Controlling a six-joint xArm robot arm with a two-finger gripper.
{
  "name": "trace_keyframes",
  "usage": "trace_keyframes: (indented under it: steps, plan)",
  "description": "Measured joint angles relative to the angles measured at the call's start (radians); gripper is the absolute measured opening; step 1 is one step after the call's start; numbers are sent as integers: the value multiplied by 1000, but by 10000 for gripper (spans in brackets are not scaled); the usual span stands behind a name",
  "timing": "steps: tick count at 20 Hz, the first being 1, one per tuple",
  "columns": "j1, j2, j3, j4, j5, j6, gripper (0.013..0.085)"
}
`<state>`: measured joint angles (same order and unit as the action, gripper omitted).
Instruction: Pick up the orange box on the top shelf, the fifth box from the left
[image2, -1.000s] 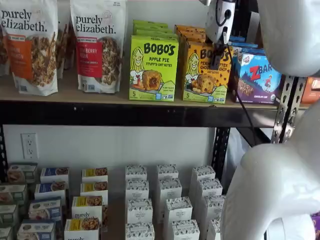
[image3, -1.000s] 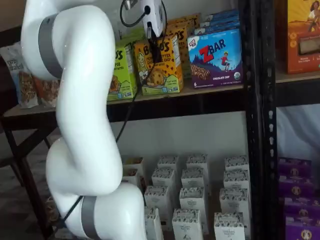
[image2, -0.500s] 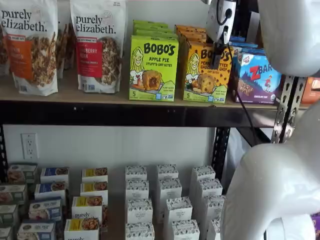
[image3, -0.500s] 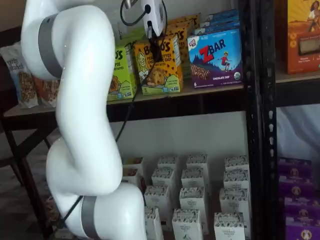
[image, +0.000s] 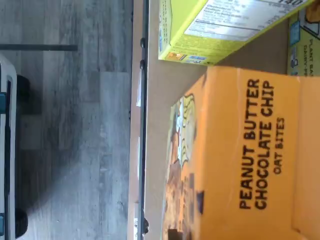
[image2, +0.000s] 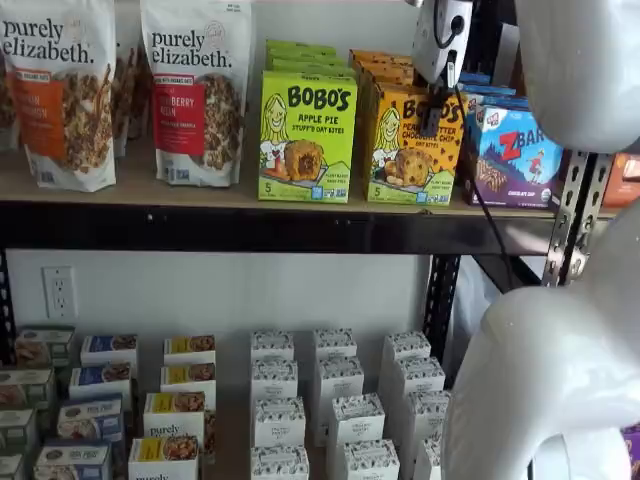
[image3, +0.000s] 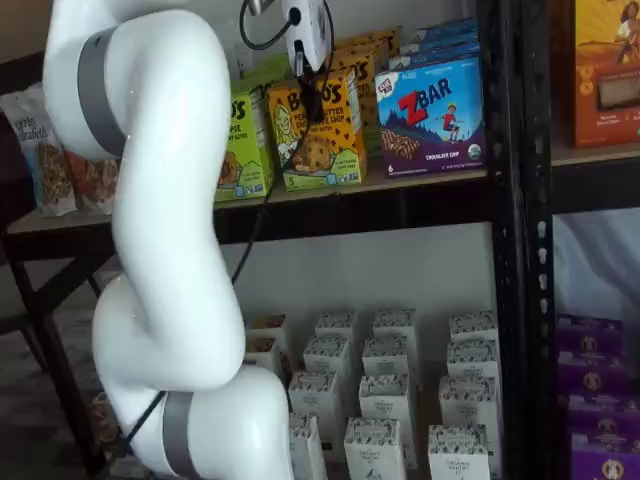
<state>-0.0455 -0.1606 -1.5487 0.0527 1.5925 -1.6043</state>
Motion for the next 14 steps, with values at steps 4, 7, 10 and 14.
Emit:
trace_keyframes:
  steps: [4, 7, 10, 14]
  plan:
    - [0, 0, 0, 6, 3, 1, 250]
    - [-3, -10, 14, 20, -10, 0, 250]
    - [-4, -21, 24, 26, -15, -1, 250]
    - [-7, -42, 38, 16, -9, -4, 250]
